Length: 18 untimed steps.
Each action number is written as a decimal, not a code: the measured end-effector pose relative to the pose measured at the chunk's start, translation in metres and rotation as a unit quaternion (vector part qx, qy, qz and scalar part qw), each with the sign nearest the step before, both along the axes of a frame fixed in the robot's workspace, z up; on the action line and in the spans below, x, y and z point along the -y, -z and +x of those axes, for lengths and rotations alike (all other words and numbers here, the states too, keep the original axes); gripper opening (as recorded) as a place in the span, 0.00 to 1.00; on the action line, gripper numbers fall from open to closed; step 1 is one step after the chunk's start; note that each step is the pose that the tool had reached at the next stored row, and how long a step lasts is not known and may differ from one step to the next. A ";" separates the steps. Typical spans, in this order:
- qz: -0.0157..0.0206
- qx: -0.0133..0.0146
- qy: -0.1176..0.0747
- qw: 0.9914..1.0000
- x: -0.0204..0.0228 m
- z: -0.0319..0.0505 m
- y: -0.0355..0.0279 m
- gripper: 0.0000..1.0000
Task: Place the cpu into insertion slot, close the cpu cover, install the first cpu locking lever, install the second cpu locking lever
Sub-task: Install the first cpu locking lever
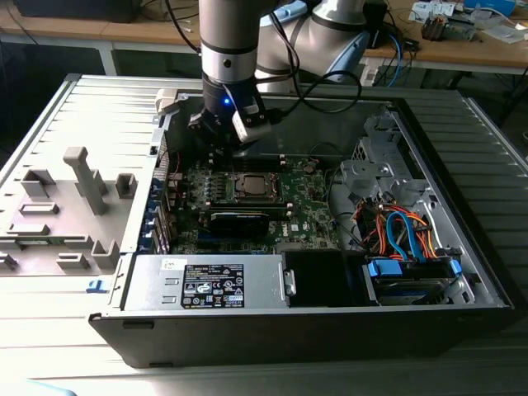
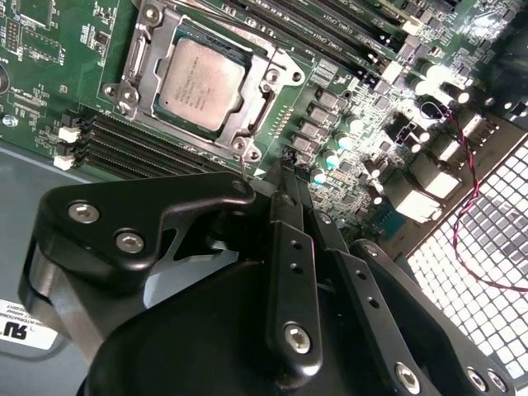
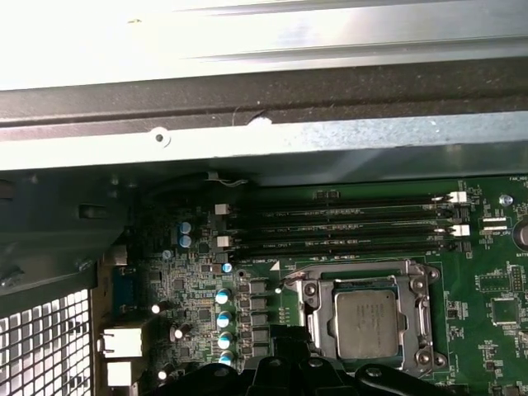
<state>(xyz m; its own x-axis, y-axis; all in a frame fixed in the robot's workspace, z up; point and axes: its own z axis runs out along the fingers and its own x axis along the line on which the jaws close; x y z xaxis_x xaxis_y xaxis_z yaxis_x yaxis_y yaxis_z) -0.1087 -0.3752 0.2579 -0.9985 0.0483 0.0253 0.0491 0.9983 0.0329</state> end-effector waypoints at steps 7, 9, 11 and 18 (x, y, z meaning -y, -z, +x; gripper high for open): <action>0.000 0.000 0.000 1.000 0.0000 -0.0035 0.0000 0.11; 0.000 0.000 0.000 1.000 0.0000 -0.0050 0.0000 0.11; 0.000 0.000 0.000 1.000 0.0000 -0.0063 0.0000 0.11; 0.000 0.000 0.000 1.000 -0.0027 -0.0102 0.0000 0.11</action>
